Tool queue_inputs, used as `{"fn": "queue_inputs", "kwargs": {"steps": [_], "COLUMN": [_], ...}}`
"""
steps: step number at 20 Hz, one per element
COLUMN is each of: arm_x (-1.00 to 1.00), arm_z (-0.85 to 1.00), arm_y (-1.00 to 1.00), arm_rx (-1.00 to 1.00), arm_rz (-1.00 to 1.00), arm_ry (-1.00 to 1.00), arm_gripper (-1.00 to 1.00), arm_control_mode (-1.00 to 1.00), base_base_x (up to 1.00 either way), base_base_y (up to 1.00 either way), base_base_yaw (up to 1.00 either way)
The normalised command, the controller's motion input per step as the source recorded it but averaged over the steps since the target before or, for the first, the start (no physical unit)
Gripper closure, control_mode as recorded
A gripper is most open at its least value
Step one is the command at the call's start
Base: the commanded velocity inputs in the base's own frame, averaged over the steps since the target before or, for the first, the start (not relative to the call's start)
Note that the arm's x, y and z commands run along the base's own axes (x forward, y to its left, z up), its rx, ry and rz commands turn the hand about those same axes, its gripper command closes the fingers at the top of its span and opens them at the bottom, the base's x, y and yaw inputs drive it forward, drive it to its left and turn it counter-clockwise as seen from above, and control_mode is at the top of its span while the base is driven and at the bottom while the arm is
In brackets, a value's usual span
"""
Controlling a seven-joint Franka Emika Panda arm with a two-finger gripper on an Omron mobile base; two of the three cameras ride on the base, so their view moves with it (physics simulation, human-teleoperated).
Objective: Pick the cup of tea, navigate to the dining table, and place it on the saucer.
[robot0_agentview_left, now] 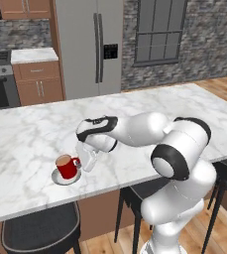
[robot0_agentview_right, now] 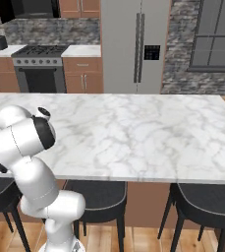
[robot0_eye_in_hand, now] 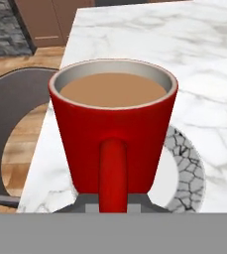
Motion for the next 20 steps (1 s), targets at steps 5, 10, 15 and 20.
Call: {"fn": "queue_inputs", "kwargs": {"steps": [5, 10, 15, 20], "arm_x": [0.21, 0.0, 0.05, 0.01], "arm_z": [-0.2, -0.25, -0.13, -0.08], "arm_y": [0.11, 0.31, 0.32, 0.03], "arm_rx": [0.0, 0.0, 0.0, 0.0], "arm_rz": [0.0, 0.01, 0.0, 0.03], "arm_ry": [0.0, 0.0, 0.0, 0.0], "arm_gripper": [1.0, 1.0, 1.0, 1.0], "arm_control_mode": [-1.0, -1.0, -1.0, -1.0], "base_base_x": [0.0, 0.0, 0.0, 0.0], "base_base_y": [0.0, 0.0, 0.0, 0.0], "base_base_yaw": [0.0, 0.0, 0.0, 0.0]}}
